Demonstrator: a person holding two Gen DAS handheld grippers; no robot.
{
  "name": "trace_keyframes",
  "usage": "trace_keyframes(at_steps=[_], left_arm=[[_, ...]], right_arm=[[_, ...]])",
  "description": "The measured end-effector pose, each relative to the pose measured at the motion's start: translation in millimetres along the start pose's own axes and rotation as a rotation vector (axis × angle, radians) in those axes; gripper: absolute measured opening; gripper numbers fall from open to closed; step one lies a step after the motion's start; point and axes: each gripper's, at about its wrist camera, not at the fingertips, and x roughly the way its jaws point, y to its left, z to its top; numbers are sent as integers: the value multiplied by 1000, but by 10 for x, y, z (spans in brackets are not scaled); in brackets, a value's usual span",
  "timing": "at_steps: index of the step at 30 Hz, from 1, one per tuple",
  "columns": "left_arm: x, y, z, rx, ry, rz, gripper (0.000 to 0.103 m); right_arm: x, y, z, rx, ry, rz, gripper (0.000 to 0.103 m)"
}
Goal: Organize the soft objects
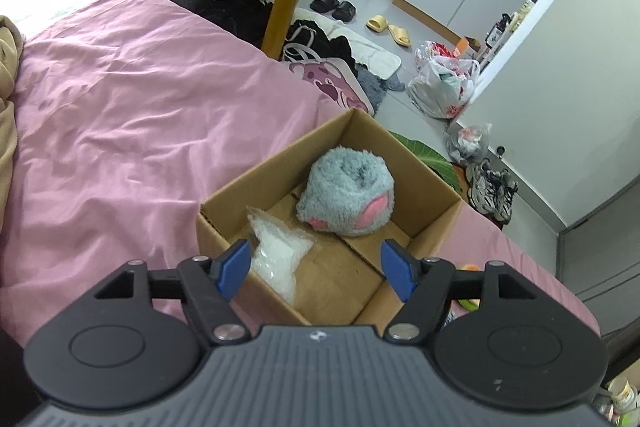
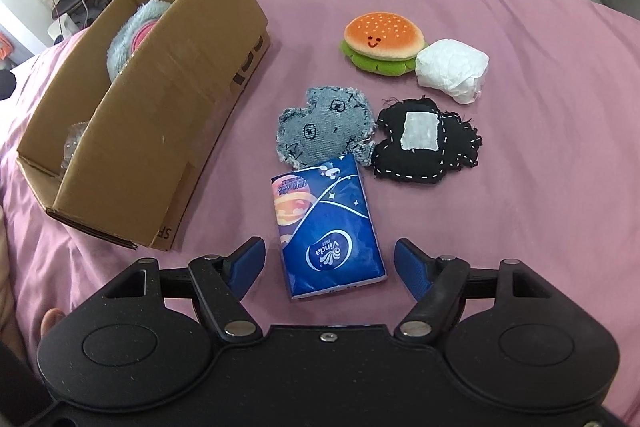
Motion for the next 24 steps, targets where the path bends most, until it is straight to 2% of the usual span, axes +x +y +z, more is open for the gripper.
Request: trace_keyframes(at_steps=[3,5,7,16,24], left_arm=[[-43,-37,-37,14,2,-6,71],[-63,-60,-57,20,5,-12,71],[-76,-86,-75,29,10,-18,71],[-108,-146,-145,57,20,-31,71],[-82,-90,-156,50,31,-27,71]], right_arm=[[32,55,-5,-24,4,-14,68],[55,73,-22,-36,3,-24,59],[61,76,-38,-46,-3,-37,54],[-148,-9,-38,-23,-53,3,52],[-448,4,120,-6,-141,45,51]])
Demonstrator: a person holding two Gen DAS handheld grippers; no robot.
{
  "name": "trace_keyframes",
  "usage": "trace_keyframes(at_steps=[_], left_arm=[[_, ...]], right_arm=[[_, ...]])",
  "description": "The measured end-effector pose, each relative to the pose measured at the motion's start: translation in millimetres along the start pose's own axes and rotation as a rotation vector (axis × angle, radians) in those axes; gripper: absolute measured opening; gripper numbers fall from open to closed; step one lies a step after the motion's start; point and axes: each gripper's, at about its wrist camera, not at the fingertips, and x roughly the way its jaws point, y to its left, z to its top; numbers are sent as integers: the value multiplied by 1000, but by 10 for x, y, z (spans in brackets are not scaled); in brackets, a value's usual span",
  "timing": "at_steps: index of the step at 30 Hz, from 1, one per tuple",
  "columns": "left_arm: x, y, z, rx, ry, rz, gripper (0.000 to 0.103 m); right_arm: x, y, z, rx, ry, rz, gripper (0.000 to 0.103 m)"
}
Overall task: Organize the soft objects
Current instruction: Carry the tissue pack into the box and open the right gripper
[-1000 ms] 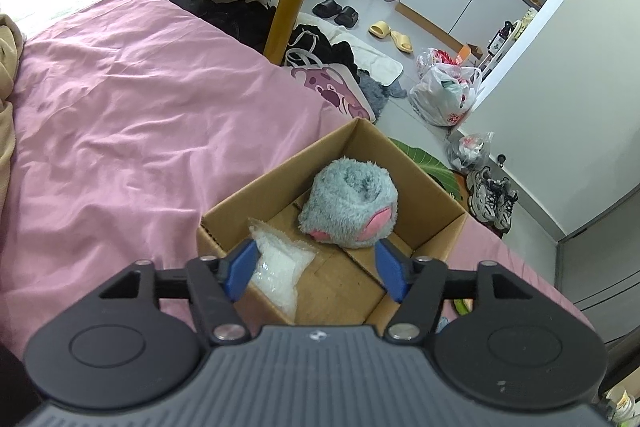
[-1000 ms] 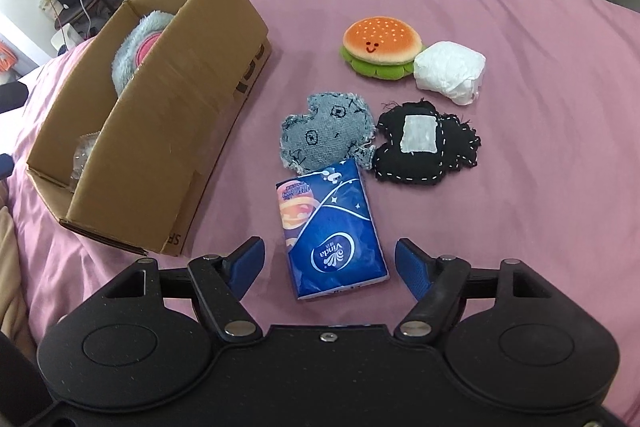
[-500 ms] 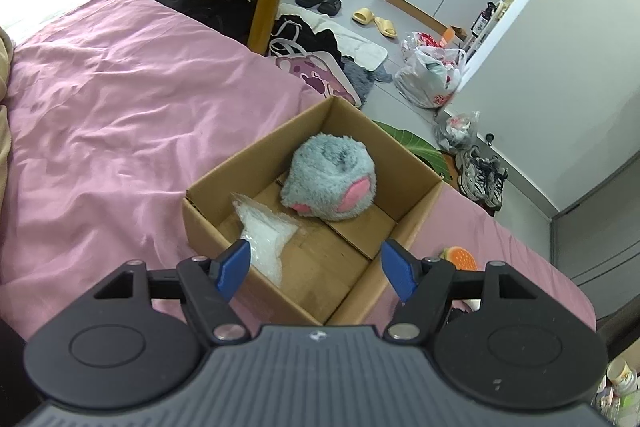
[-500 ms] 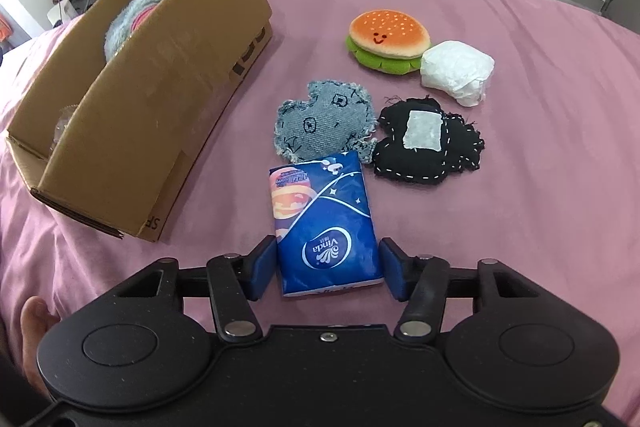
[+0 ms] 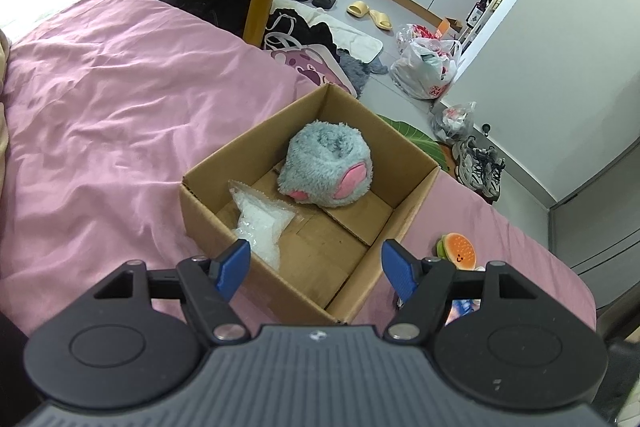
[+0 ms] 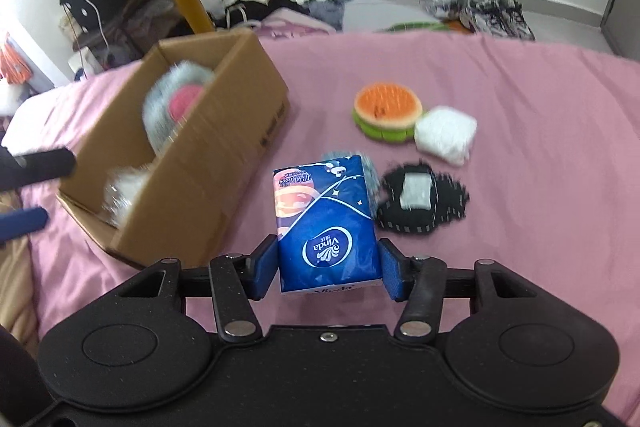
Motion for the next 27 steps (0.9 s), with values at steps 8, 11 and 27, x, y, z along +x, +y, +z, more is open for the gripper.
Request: trace_keyframes(at_steps=[8,11,27], left_arm=[[10,46,22,-4,-3,-13,71],[11,78,23,-22,-3,-23,71],[40,274,68,-92,-34,-18,71]], right_arm=[[-161,100,156,-4,-50,29,51],[-228,150,235,-9,-66,43,51],[-238,631,620,-75,-91,119,52]])
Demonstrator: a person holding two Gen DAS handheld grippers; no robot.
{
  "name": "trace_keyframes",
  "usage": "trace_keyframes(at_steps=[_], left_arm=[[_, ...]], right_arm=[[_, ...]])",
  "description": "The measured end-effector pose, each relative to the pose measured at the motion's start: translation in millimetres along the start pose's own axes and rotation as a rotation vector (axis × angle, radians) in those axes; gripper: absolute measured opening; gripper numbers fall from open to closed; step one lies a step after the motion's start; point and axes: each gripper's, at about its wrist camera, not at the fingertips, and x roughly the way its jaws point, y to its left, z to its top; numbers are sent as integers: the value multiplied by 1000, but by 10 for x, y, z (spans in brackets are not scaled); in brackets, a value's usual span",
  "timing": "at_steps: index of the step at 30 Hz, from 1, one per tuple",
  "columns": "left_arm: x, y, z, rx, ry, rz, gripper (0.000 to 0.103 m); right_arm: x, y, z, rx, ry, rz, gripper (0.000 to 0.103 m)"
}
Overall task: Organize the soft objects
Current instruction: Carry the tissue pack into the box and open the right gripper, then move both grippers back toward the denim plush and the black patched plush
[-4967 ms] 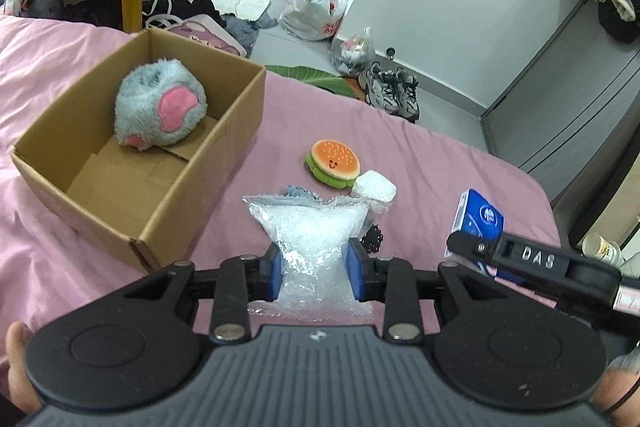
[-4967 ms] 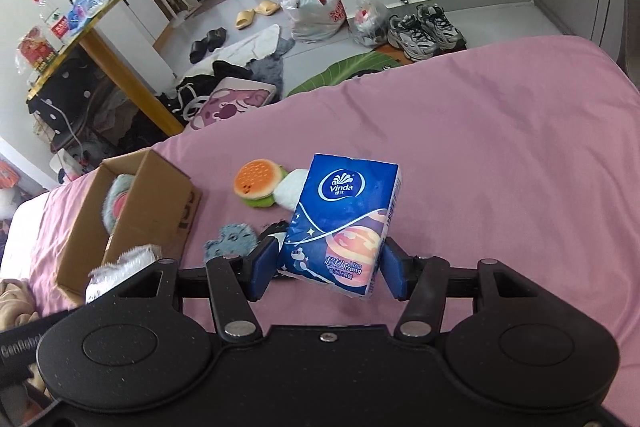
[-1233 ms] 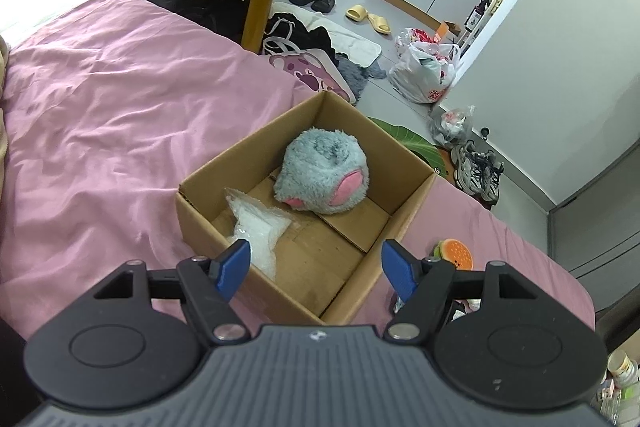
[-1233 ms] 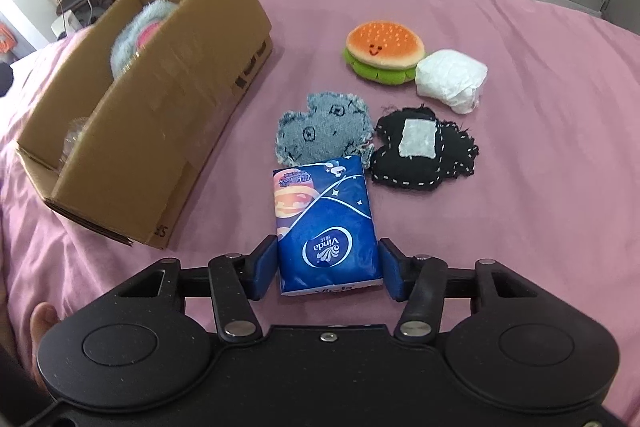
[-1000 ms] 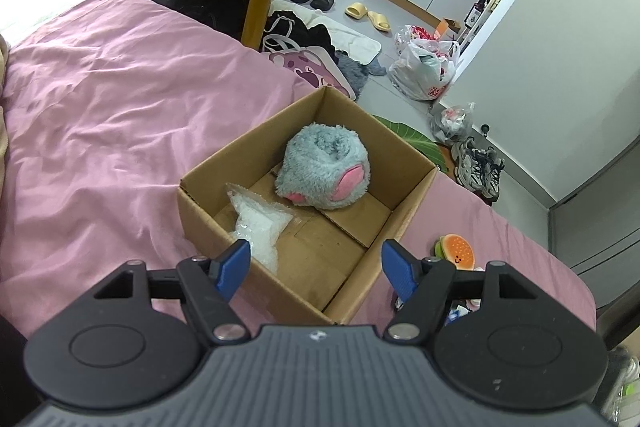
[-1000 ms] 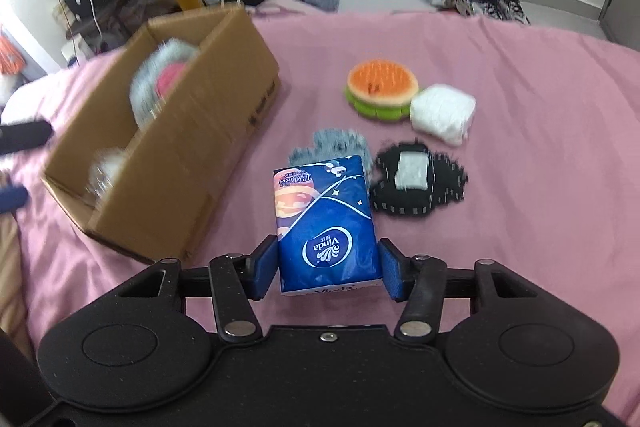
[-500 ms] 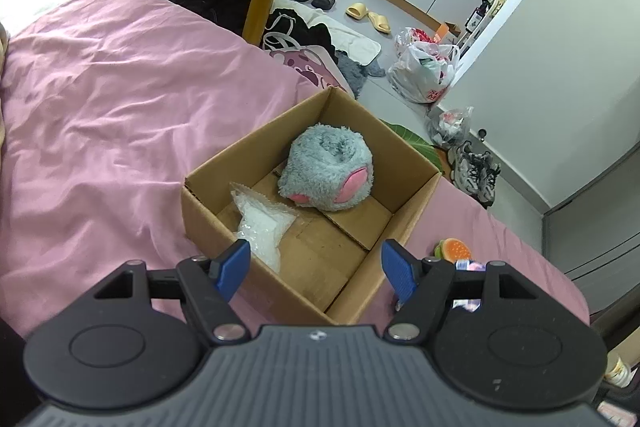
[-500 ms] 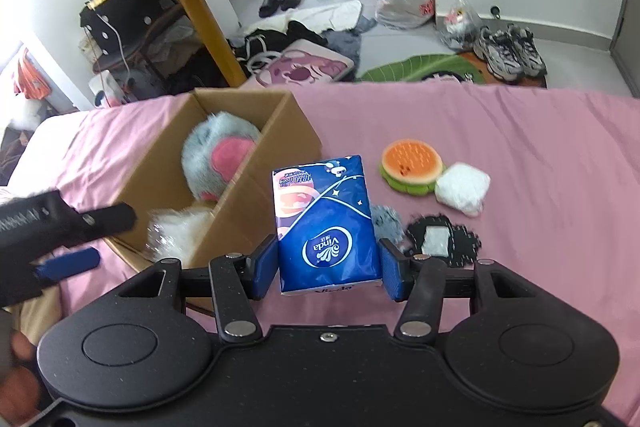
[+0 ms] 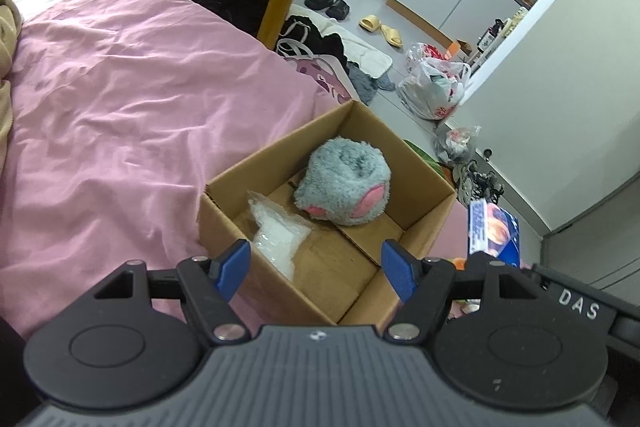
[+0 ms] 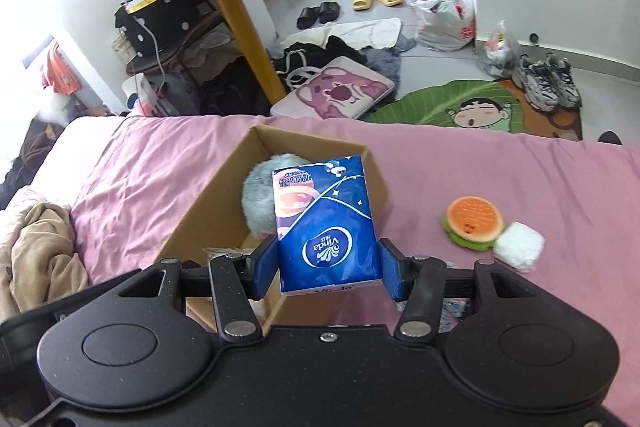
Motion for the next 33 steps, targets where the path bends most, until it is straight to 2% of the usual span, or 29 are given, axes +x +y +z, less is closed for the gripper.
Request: trace_keyframes(at_steps=[6,11,21,24,25,26,28,33], left_arm=[[18,119,49,-33,-9,36,71],[21,170,79,-48,-12,54,71],[-1,100,75,-30,7,33,71],[-15,27,48,-20,11,29,71],[-17,1,41,-15,14,24,73],[-17,-23,36,-7,18,17,79],[-32,-91,15,19,21,4,84],[-89,-273,-27,99,27,-4,92]], right_arm=[[125,128,37,17,23,41,52],[177,174,36,64,47,108,62],[-15,-114,-23,61,30,42,63],[-90,-251,-48,67,28,23,68],[-115,-289,-61,67,26,18,72],[-138,-326,-73,71,22,14,76],[-198,-402,-100,73,9,6,80],[-321,-592,-142,81,-4,3,89]])
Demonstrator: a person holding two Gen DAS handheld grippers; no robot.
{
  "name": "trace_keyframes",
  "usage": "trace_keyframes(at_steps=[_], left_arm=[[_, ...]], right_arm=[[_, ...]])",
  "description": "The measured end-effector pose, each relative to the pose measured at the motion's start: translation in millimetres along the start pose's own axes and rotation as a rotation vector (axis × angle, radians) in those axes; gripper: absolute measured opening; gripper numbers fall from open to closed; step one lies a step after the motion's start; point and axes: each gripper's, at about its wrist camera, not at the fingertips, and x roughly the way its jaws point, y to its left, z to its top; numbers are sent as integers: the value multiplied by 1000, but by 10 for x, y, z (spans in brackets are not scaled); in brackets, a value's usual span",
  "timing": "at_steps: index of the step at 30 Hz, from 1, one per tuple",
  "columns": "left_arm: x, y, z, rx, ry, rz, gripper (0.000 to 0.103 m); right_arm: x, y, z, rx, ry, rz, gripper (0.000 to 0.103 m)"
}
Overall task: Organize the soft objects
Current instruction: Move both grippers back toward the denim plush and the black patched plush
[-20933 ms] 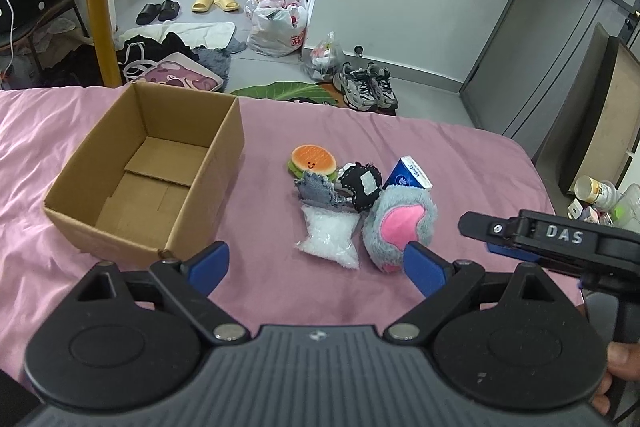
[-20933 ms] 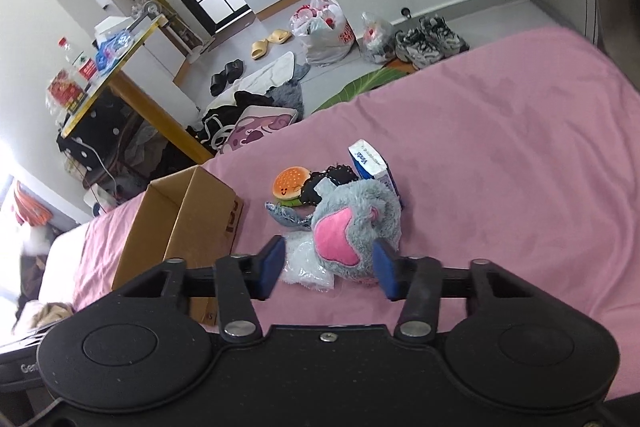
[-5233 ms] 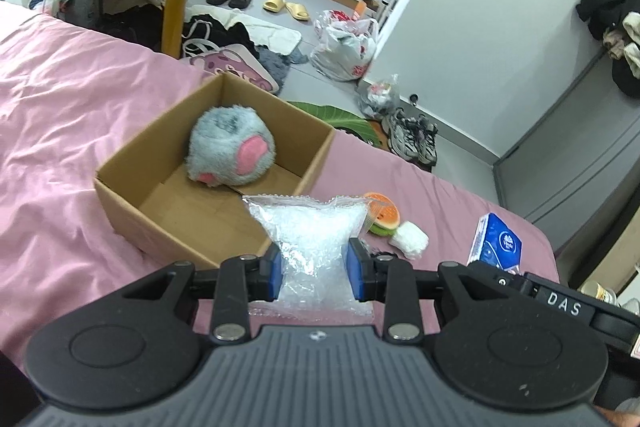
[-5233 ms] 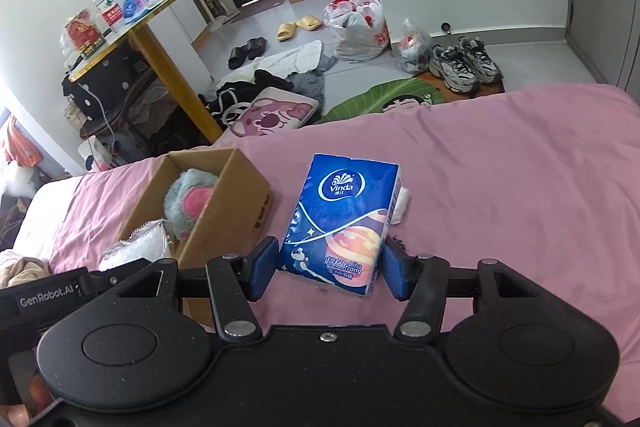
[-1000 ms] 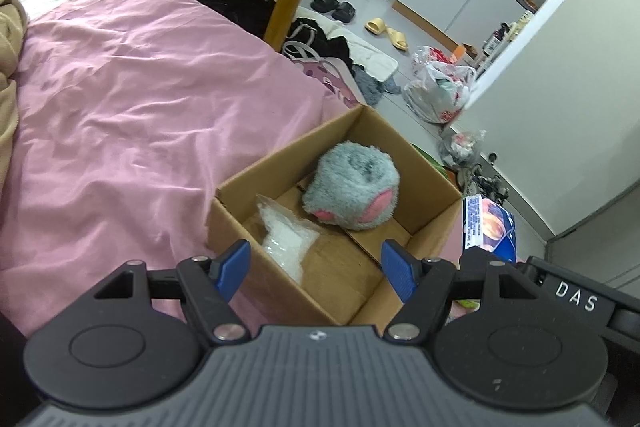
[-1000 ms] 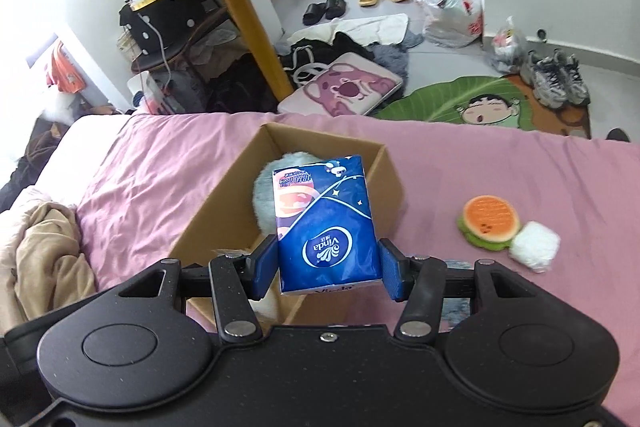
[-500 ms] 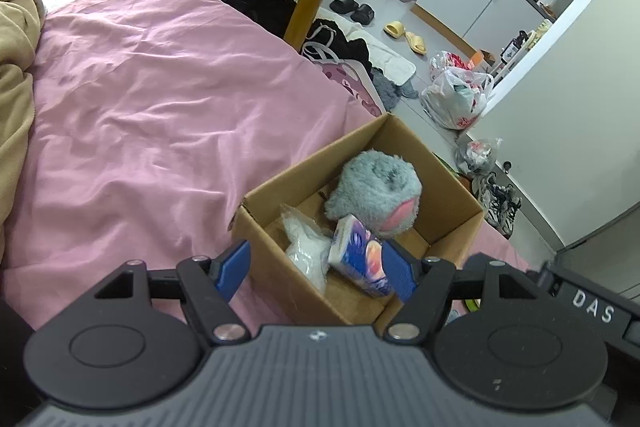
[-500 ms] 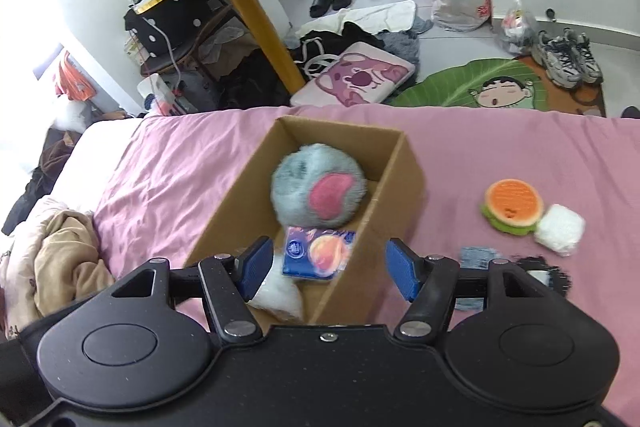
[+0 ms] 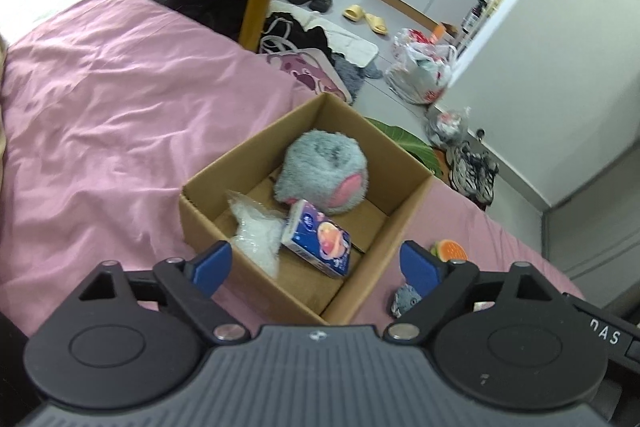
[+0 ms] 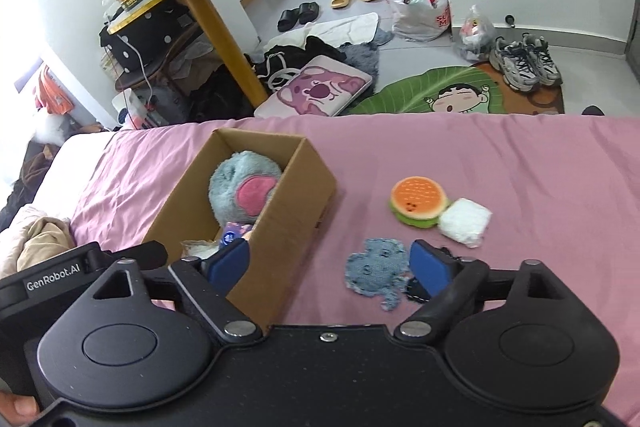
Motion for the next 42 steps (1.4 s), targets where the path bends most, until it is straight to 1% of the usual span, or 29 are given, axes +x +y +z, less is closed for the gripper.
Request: trace_keyframes(at_steps=[5,7,11,15,18,24,27,32,36,40,42], left_arm=[[-59,-161,-41,55,7,2,96],[-71,-229,-62,78,15,3,97],[-151,-364,-135,129,4,9,97],[-200,-437,-178,136,6,-1,97],[-203,-513,-217,148,3,3,97],[-171,-670,-323,168,22,-27,97],[-148,-748,-365,187,19,-28,97],[-99,-823,-406,191,13,-46,96],[-26,-876,-416,186,26,-61,94],[65,-934,-444,180,29,-77,94],[124,-965,-463,179,34,-78,91]], right_arm=[[-108,-208,-82,30,-16,15,101],[-146,-309,-113,55,-27,22,103],[-209,-480,-210,92,-40,32,103],[-256,-561,-260,94,-25,26,103],[-311,-608,-281,105,-37,24,103],[-381,-748,-352,132,-42,16,103],[-420,-794,-347,138,-56,13,103],[-410,-881,-336,165,-61,9,103],[-401,-947,-338,190,-66,7,101],[-347,-1027,-349,219,-59,11,93],[-301,-1068,-358,233,-47,12,89]])
